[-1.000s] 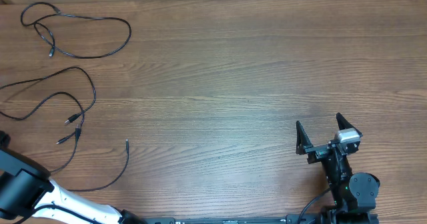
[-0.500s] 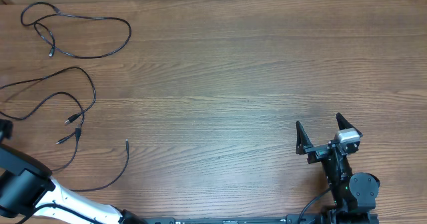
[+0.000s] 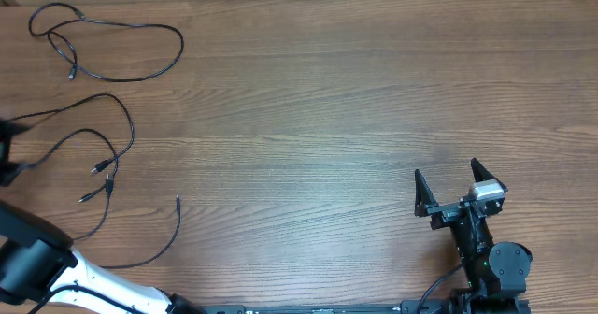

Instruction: Untangle cables

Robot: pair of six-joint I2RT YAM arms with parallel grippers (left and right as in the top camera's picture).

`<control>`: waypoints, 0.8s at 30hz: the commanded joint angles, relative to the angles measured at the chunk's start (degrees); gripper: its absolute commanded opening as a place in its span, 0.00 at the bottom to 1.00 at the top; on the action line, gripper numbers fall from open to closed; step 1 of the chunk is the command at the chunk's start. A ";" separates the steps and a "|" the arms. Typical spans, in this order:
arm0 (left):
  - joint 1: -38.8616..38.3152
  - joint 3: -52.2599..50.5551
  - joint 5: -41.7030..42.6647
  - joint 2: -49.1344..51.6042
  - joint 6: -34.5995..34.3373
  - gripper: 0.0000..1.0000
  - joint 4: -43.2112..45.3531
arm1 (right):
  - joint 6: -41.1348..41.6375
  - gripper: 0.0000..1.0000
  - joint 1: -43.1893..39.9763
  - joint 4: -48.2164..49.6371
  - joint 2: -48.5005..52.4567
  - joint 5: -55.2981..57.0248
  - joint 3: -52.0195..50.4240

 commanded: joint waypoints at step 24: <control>-16.04 1.27 -11.32 -11.08 8.35 0.95 -14.51 | -0.09 1.00 0.17 0.26 -0.46 0.42 -0.59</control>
